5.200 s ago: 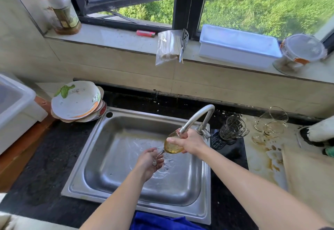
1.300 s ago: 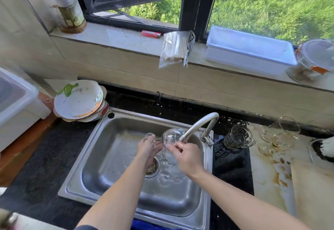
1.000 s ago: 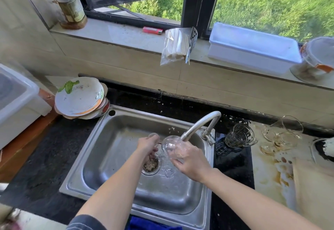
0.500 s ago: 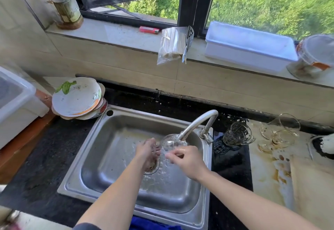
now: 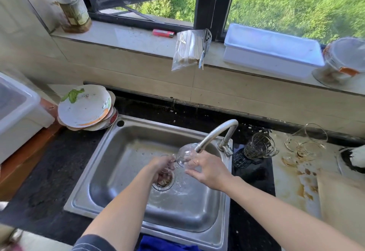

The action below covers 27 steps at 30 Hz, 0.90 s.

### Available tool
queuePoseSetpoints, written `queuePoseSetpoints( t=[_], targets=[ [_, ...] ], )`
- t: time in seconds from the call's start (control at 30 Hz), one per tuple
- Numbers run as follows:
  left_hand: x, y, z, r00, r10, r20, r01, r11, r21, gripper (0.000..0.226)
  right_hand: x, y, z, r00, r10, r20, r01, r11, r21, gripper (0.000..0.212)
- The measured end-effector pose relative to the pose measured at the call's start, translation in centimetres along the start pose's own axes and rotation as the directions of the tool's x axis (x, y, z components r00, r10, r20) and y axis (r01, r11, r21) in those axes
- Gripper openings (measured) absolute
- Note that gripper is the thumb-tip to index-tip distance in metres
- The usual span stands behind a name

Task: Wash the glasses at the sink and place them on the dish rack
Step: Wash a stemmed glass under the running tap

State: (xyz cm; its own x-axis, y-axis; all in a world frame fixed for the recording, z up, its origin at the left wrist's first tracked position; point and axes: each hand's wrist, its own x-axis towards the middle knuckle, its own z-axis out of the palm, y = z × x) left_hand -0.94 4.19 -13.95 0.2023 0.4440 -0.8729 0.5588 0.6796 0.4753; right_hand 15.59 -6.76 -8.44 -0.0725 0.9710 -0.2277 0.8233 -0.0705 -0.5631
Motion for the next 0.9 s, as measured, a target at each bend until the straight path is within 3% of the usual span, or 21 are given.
queuePoseSetpoints(
  t=[0.07,0.17,0.23,0.3,0.37,0.47,0.53,0.6,0.7,0.83,0.9],
  targets=[
    [0.4,-0.6,0.4,0.998,0.044,0.050,-0.032,0.972,-0.232,0.029,0.1,-0.4,0.5,0.986,0.138,-0.094,-0.112,0.964,0.241,0.024],
    [0.0,-0.8,2.3,0.986,0.165,-0.014,-0.135,0.754,-0.643,0.012,0.2,-1.8,1.4,0.894,0.392,-0.218,-0.254,0.842,0.476,0.028],
    [0.4,-0.9,2.8,0.981,0.162,-0.103,-0.187,0.681,-0.708,0.010,-0.2,-2.5,2.0,0.895,0.412,-0.171,-0.269,0.805,0.529,0.038],
    [0.9,-0.9,1.9,0.981,0.125,-0.146,-0.190,0.761,-0.620,0.015,-0.9,-2.2,1.6,0.941,0.321,-0.106,-0.234,0.845,0.481,0.035],
    [1.1,-0.9,1.0,0.984,0.068,-0.163,-0.136,0.883,-0.450,0.021,-1.1,-1.1,1.0,0.969,0.230,-0.088,-0.196,0.937,0.289,0.025],
    [0.9,-0.5,0.8,0.990,0.034,-0.140,-0.069,0.965,-0.254,0.019,-0.7,-0.9,1.1,0.993,0.114,-0.041,-0.111,0.992,0.058,0.048],
    [0.9,-0.3,0.3,0.991,0.020,-0.131,-0.042,0.984,-0.172,0.019,-0.9,-1.1,0.8,0.995,0.072,0.064,-0.073,0.997,0.002,0.047],
    [0.6,-0.5,-0.3,0.996,-0.022,-0.081,0.016,0.997,-0.082,0.019,-1.2,-0.6,0.3,0.993,0.060,0.101,-0.059,0.998,-0.014,0.043],
    [-0.1,-1.0,0.3,0.992,-0.110,0.055,0.109,0.994,0.020,0.033,-0.8,-1.2,-0.1,0.993,0.116,-0.025,-0.115,0.993,0.026,0.045],
    [0.2,-1.5,0.4,0.985,-0.124,0.118,0.135,0.987,-0.089,0.025,-0.6,-1.6,0.2,0.988,0.154,0.019,-0.155,0.973,0.173,0.025],
    [0.5,-1.7,0.3,0.993,-0.080,0.083,0.094,0.980,-0.174,0.021,-0.7,-1.2,0.4,0.980,0.193,-0.048,-0.174,0.951,0.255,0.021]
  ],
)
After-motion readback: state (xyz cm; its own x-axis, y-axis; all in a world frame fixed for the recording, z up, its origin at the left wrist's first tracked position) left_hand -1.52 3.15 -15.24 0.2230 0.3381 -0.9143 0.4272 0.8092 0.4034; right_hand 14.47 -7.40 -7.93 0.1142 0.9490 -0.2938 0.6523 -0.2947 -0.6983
